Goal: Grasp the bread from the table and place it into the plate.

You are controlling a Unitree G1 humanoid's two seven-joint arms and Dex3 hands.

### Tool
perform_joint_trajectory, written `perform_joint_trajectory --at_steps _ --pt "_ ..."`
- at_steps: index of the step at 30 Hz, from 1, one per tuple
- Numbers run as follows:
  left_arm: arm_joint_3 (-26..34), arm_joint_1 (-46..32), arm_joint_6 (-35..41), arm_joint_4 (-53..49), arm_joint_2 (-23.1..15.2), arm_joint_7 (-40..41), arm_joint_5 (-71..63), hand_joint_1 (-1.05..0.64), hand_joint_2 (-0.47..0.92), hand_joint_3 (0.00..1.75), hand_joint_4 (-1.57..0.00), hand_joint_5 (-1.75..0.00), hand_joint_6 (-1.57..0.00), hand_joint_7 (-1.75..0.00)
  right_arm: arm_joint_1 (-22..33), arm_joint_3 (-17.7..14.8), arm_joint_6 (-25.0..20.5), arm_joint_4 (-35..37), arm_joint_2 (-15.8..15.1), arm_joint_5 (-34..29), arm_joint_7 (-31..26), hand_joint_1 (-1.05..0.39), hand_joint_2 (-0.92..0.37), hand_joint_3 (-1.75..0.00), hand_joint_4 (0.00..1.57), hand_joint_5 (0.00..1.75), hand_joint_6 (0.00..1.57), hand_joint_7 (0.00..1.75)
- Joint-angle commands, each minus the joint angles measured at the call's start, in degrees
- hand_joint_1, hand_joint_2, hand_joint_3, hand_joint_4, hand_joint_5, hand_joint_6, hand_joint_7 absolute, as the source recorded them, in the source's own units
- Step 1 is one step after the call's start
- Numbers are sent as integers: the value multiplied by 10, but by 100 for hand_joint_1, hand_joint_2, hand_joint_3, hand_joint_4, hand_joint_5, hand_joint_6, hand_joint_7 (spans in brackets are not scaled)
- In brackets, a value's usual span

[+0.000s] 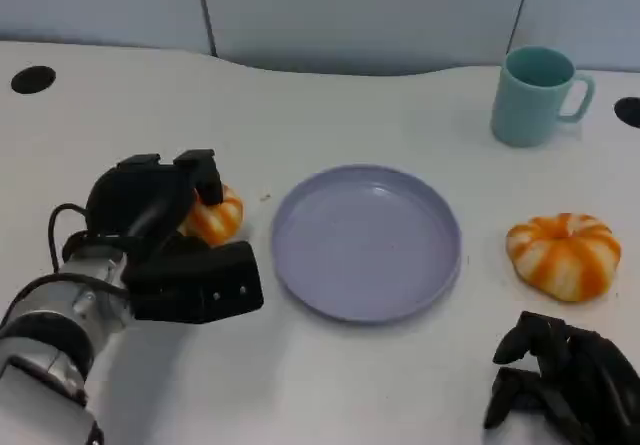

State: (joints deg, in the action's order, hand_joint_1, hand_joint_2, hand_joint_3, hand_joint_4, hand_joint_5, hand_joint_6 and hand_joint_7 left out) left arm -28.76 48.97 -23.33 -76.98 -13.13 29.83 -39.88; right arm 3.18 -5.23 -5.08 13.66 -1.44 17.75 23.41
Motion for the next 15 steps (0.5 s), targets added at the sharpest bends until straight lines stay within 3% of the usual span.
perform_joint_trajectory --at_steps 1,6,9,15 --pt "-1 46 -42 20 -3 16 -4 -11 61 84 -81 -175 -63 -175 6 3 -6 0 -4 -3 -3 -42 -92 -47 117 118 110 110" --pt "-26 69 -69 28 7 40 -31 -11 55 88 -84 -175 -65 -175 5 1 -8 2 -3 0 -3 -41 -92 -47 118 118 110 110" --pt "-35 77 -86 31 16 56 -40 -15 50 108 -86 -175 -66 -175 5 2 -5 3 -4 -1 0 -41 -92 -46 117 118 110 109" --pt "-47 97 -133 36 47 55 -48 -19 54 116 -88 -175 -72 -175 6 2 -2 6 -4 0 4 -41 -92 -46 118 116 110 108"
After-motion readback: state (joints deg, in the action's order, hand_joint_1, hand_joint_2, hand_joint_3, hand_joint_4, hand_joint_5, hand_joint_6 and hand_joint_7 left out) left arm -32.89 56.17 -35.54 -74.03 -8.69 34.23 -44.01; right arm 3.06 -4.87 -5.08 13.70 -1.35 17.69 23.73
